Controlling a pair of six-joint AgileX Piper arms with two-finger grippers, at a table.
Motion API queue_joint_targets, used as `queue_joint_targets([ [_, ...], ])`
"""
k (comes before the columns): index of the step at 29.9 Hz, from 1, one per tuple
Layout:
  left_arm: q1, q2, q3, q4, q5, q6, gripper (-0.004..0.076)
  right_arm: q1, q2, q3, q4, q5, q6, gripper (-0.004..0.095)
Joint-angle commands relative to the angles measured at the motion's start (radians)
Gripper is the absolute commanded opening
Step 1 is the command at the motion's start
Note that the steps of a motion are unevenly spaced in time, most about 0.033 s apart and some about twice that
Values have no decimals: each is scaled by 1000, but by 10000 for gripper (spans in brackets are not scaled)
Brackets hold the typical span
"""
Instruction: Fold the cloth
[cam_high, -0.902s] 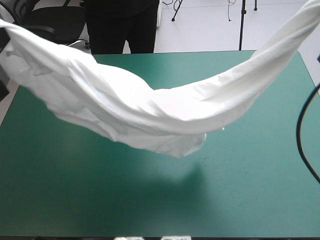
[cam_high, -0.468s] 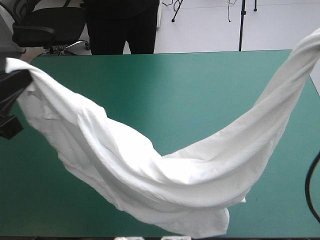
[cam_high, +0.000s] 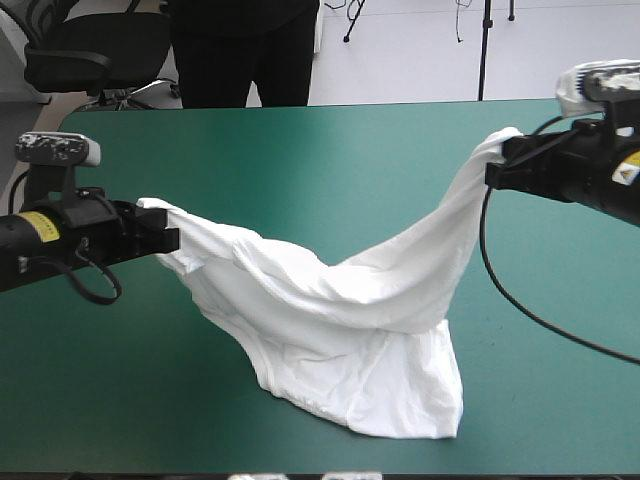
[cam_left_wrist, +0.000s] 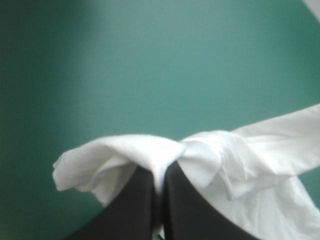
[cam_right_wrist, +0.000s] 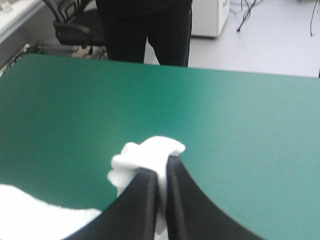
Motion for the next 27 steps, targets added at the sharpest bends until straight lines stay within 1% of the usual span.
queue_joint_targets([
  [1, -1, 50, 24, 71, -133, -13, -9, 4, 76, -7, 1, -112, -14, -17],
  [5, -1, 160, 40, 150, -193, -17, -9, 4, 189, -7, -3, -166, -31, -17],
  [9, -1, 288, 41, 243, -257, -58, -9, 4, 300, -7, -5, -200, -33, -17],
  [11, -1, 355, 41, 297, -294, -97, -9, 4, 356, -7, -7, -205, -37, -17],
  [13, -1, 414, 41, 340, -327, -102, -9, 4, 407, -7, -7, -208, -50, -17],
  [17, 20, 528, 35, 342, -399, -102, -9, 4, 485, -7, -7, -218, -57, -17],
  [22, 40, 605, 35, 331, -477, -102, -9, 4, 555, -22, -26, -225, -66, -17],
  [27, 48, 633, 30, 344, -503, -84, -8, 4, 598, -44, -65, -220, -61, -10],
])
